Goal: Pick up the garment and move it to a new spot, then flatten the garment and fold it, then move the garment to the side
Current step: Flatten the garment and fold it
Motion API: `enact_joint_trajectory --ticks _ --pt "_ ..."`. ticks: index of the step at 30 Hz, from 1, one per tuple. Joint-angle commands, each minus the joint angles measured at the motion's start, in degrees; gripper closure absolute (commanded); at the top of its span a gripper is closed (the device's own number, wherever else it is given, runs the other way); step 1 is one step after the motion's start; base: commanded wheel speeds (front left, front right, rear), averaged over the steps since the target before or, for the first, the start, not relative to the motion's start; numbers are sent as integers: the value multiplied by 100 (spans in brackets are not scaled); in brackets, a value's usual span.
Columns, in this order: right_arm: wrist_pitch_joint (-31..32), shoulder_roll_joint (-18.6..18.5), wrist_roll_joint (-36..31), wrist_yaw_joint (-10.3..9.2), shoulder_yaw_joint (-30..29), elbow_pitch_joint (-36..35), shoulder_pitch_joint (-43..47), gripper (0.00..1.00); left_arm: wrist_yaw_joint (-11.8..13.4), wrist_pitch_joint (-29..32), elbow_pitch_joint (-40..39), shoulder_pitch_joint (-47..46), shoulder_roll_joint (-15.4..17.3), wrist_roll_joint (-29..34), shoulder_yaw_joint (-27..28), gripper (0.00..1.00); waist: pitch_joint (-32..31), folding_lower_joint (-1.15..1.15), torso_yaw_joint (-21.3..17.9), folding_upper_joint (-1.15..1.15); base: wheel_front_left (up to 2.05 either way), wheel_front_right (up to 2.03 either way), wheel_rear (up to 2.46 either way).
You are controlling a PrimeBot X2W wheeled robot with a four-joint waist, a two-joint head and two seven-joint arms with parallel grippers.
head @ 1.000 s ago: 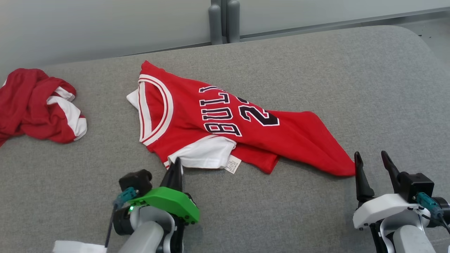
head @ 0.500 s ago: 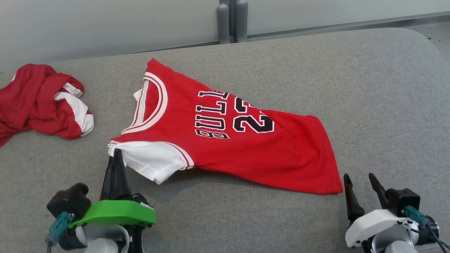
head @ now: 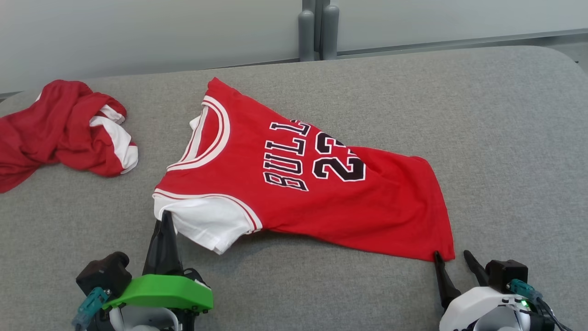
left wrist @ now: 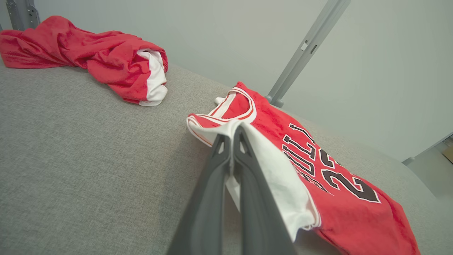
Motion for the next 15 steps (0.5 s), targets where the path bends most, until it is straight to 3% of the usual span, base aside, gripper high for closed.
enact_joint_trajectory --ticks 1,5,7,10,12,14,15 --pt "5 -17 24 -1 -18 32 -67 0 -22 11 9 75 -2 -37 -5 100 -13 0 34 58 0 0 0" --pt "16 -15 71 -1 21 310 -183 0 -35 14 50 79 -4 -52 -19 100 -33 0 119 58 0 0 0" --pt "63 -15 53 -1 70 445 -239 9 -28 17 73 88 -8 -57 -29 100 -44 0 156 58 0 0 0" --pt "138 -6 -10 0 197 610 -319 57 -35 19 96 91 -14 -68 -40 100 -50 0 198 58 0 0 0" --pt "168 -4 -1 0 258 684 -356 72 -37 21 104 88 -18 -78 -46 100 -48 0 219 58 0 0 0" --pt "78 -11 -58 0 213 673 -422 100 -34 18 105 84 -22 -84 -48 100 -38 0 225 58 0 0 0" --pt "-26 -23 -16 -1 141 597 -478 100 -49 7 97 81 -39 -104 -37 100 -37 0 219 58 0 0 0"
